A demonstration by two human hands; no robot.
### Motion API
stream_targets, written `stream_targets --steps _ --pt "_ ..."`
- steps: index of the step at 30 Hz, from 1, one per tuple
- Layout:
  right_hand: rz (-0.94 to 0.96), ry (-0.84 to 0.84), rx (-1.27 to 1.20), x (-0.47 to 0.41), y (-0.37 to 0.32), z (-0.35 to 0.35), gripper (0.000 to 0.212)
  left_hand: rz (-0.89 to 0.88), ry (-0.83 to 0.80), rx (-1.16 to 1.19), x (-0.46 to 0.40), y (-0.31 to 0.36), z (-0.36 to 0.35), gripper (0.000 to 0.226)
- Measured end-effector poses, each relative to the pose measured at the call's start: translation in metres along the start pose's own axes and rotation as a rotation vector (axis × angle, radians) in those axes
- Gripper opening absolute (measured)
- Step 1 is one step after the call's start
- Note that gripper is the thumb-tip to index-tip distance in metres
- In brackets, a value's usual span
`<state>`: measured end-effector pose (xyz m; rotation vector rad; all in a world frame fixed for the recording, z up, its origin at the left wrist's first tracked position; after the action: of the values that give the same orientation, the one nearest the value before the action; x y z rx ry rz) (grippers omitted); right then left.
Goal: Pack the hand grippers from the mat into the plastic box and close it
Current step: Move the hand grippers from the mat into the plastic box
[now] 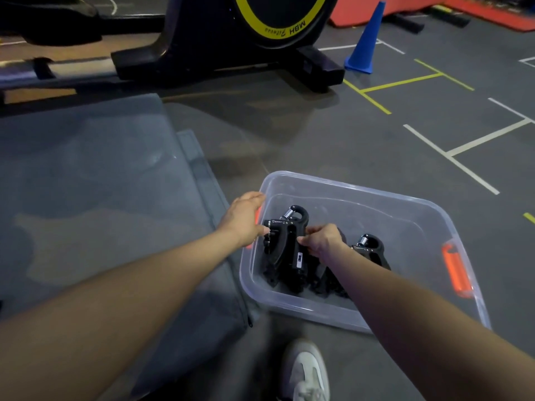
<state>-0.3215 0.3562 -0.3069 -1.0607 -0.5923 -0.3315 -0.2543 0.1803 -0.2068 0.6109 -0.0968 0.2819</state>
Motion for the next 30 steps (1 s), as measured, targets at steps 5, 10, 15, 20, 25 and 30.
stream_targets --steps 5,10,15,20,25,30 --pt "0.113 0.041 0.077 0.008 -0.019 0.009 0.036 -0.004 -0.024 -0.037 -0.001 0.001 0.000 0.075" --pt "0.268 0.037 -0.092 0.029 -0.069 -0.005 0.037 0.027 -0.013 -0.038 0.007 -0.003 0.019 0.061" --pt "0.437 0.011 -0.104 0.071 -0.127 -0.042 0.032 0.145 0.061 -0.086 0.036 -0.041 0.062 0.057" --pt "0.560 -0.135 -0.040 0.122 -0.166 -0.129 0.028 0.289 0.161 -0.069 0.087 -0.100 0.114 0.050" --pt "0.586 -0.346 0.157 0.172 -0.173 -0.235 0.018 0.425 0.226 -0.068 0.146 -0.170 0.156 0.052" --pt "0.634 -0.516 0.376 0.218 -0.158 -0.329 0.036 0.562 0.269 -0.097 0.204 -0.243 0.184 0.053"
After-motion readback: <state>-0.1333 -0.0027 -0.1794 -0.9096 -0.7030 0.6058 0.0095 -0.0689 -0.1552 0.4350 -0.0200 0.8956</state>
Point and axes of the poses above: each hand's wrist, its own x-axis away from the middle knuckle, its own z-axis out of the back of the hand, y = z × x, the point moved 9 cm from there along -x, towards the middle knuckle, and after that the axes turned 1 degree about -x, right-handed, at the moved point
